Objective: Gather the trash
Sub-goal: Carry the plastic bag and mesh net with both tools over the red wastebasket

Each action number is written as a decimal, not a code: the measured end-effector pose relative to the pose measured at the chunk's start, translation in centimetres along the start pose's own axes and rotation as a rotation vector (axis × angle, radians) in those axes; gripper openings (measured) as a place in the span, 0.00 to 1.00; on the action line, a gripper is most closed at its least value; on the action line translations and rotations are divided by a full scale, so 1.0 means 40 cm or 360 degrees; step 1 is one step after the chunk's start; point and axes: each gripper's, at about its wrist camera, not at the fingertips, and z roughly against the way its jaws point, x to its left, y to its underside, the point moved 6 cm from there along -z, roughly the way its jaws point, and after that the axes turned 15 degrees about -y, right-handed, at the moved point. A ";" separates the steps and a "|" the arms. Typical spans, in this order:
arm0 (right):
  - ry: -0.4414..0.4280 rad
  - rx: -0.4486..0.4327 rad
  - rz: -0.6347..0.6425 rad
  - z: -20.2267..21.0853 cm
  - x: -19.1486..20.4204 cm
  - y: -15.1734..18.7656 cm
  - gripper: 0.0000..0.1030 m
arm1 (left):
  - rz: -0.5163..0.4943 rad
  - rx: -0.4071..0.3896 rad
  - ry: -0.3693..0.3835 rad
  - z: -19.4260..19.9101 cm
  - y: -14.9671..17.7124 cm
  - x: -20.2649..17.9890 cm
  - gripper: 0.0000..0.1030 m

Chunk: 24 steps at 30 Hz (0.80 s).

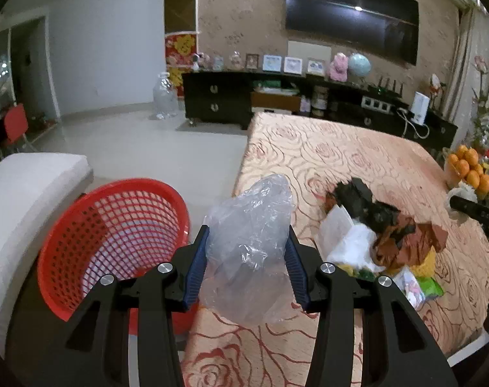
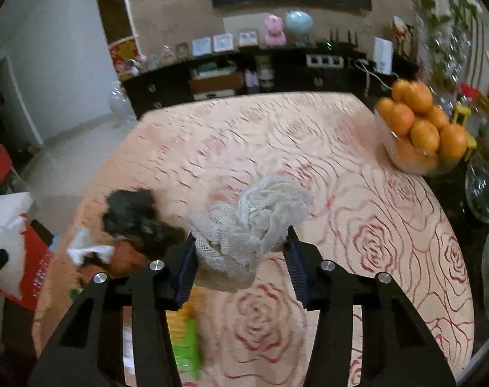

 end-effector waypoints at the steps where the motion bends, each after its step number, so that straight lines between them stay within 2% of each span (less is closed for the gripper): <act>1: -0.0020 -0.0012 0.0015 0.004 0.018 -0.007 0.46 | 0.0011 -0.0004 -0.0007 0.003 -0.005 0.008 0.42; 9: -0.0172 -0.0052 0.0121 0.002 0.167 -0.049 0.46 | 0.0085 -0.0030 -0.0112 0.022 -0.076 0.101 0.42; 15: -0.0288 -0.0028 0.0229 -0.025 0.297 -0.059 0.46 | 0.0093 -0.0120 -0.0270 0.016 -0.147 0.203 0.42; 20: -0.0372 0.0001 0.0328 -0.068 0.417 -0.069 0.46 | 0.0207 -0.0063 -0.0327 -0.032 -0.125 0.287 0.42; 24: -0.0442 0.0047 0.0416 -0.107 0.509 -0.069 0.46 | 0.0239 -0.0018 -0.0358 -0.054 -0.120 0.330 0.42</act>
